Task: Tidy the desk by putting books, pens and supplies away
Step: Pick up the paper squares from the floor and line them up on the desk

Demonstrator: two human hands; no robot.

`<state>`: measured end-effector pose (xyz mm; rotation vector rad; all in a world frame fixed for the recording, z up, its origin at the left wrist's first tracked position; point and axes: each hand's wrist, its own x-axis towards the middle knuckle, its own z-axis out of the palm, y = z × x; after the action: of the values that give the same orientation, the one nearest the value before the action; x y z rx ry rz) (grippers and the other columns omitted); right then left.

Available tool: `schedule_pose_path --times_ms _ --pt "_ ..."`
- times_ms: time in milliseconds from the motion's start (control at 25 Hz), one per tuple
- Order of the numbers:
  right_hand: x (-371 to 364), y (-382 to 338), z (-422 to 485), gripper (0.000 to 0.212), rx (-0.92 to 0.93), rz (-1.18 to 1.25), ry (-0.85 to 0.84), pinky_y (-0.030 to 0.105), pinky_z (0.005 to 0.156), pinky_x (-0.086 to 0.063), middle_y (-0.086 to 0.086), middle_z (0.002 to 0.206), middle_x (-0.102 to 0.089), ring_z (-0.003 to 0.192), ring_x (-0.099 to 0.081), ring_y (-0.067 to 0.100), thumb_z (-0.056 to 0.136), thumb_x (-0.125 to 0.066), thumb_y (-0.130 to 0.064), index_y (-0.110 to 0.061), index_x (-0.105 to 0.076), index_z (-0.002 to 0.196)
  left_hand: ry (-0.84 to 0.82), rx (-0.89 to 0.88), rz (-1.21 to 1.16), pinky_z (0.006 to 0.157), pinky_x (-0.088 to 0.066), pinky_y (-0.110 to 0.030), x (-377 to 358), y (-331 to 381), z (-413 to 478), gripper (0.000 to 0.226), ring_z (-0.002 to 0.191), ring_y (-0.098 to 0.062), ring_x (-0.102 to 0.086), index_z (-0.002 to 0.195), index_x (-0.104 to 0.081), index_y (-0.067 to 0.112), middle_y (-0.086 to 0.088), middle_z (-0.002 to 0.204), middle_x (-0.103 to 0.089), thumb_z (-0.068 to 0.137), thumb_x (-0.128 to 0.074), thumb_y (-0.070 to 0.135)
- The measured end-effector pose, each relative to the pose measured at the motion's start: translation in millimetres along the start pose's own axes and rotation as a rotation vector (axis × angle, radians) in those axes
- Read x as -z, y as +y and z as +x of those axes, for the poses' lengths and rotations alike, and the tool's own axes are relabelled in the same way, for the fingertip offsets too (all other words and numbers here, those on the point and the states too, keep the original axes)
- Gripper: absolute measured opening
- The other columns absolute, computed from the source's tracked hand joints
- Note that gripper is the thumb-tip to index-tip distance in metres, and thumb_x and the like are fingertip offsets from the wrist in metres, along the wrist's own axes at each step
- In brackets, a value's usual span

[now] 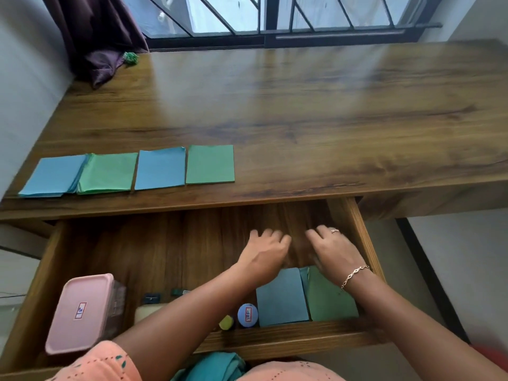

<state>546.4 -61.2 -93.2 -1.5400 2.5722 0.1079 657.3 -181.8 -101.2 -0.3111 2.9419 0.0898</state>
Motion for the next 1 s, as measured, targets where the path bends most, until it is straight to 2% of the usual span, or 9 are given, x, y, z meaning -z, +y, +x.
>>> schedule_pose_path --times_ms 80,160,320,560,640,720,760,840,1000 --pt "13 0 10 0.042 0.051 0.061 0.217 0.037 0.068 -0.056 0.01 0.093 -0.063 0.081 -0.064 0.029 0.063 -0.077 -0.009 -0.009 -0.064 0.102 0.252 0.023 0.031 0.072 -0.048 -0.039 13 -8 -3 0.035 0.094 -0.028 -0.062 0.11 -0.062 0.01 -0.01 0.099 -0.065 0.077 -0.067 0.022" --pt "26 0 25 0.046 0.066 0.079 0.324 0.037 0.07 -0.057 0.01 0.093 -0.065 0.082 -0.065 0.03 0.055 -0.082 -0.011 -0.009 -0.067 0.099 0.381 0.036 0.042 0.059 -0.048 -0.031 23 -17 -3 0.026 0.075 -0.021 -0.064 0.085 -0.067 0.015 -0.002 0.079 -0.066 0.066 -0.077 0.029" --pt "47 -11 63 0.062 0.095 0.022 0.352 0.04 0.074 -0.056 0.014 0.106 -0.067 0.094 -0.067 0.031 0.044 -0.089 -0.021 -0.01 -0.069 0.101 0.52 0.2 0.032 0.07 -0.051 -0.033 45 -49 -5 0.029 0.089 -0.023 -0.062 0.087 -0.067 0.017 -0.002 0.088 -0.064 0.067 -0.077 0.036" --pt "53 -44 97 0.069 0.191 -0.03 0.262 0.039 0.078 -0.055 0.017 0.114 -0.066 0.101 -0.067 0.03 0.043 -0.089 -0.039 -0.011 -0.071 0.103 0.419 0.386 0.019 0.071 -0.054 -0.036 56 -84 -16 0.043 0.094 -0.026 -0.064 0.088 -0.069 0.016 -0.007 0.096 -0.065 0.056 -0.084 0.04" --pt "56 -58 104 0.068 0.211 0.056 0.244 0.04 0.095 -0.047 0.019 0.131 -0.055 0.119 -0.056 0.032 0.061 -0.083 -0.034 -0.008 -0.061 0.12 0.423 0.447 -0.01 0.073 -0.053 -0.037 57 -97 -24 0.042 0.095 -0.027 -0.064 0.089 -0.068 0.015 -0.007 0.097 -0.064 0.058 -0.083 0.04" --pt "65 -73 113 0.063 0.218 0.185 0.206 0.032 0.112 -0.029 0.011 0.15 -0.031 0.138 -0.032 0.025 0.085 -0.062 -0.027 -0.011 -0.037 0.14 0.44 0.508 -0.059 0.086 -0.047 -0.039 62 -118 -33 0.039 0.108 -0.027 -0.056 0.102 -0.064 0.014 -0.007 0.109 -0.059 0.073 -0.073 0.037" --pt "70 -79 118 0.06 0.217 0.239 0.193 0.028 0.112 -0.026 0.007 0.152 -0.027 0.139 -0.029 0.022 0.09 -0.055 -0.025 -0.014 -0.03 0.143 0.424 0.53 -0.068 0.094 -0.041 -0.039 65 -130 -35 0.039 0.117 -0.026 -0.049 0.112 -0.059 0.014 -0.007 0.118 -0.054 0.081 -0.065 0.036" --pt "78 -92 130 0.055 0.198 0.297 0.19 0.027 0.107 -0.032 0.003 0.148 -0.033 0.133 -0.038 0.023 0.091 -0.052 -0.022 -0.015 -0.032 0.141 0.37 0.551 -0.052 0.102 -0.033 -0.035 70 -159 -40 0.041 0.125 -0.024 -0.04 0.125 -0.05 0.014 -0.006 0.128 -0.048 0.089 -0.055 0.035" --pt "92 -114 165 0.046 0.207 0.277 0.136 0.029 0.101 -0.037 0.003 0.141 -0.043 0.125 -0.046 0.025 0.09 -0.055 -0.021 -0.013 -0.043 0.133 0.24 0.528 -0.113 0.104 -0.034 -0.034 81 -211 -39 0.043 0.127 -0.025 -0.042 0.128 -0.048 0.009 -0.008 0.133 -0.049 0.091 -0.055 0.029"
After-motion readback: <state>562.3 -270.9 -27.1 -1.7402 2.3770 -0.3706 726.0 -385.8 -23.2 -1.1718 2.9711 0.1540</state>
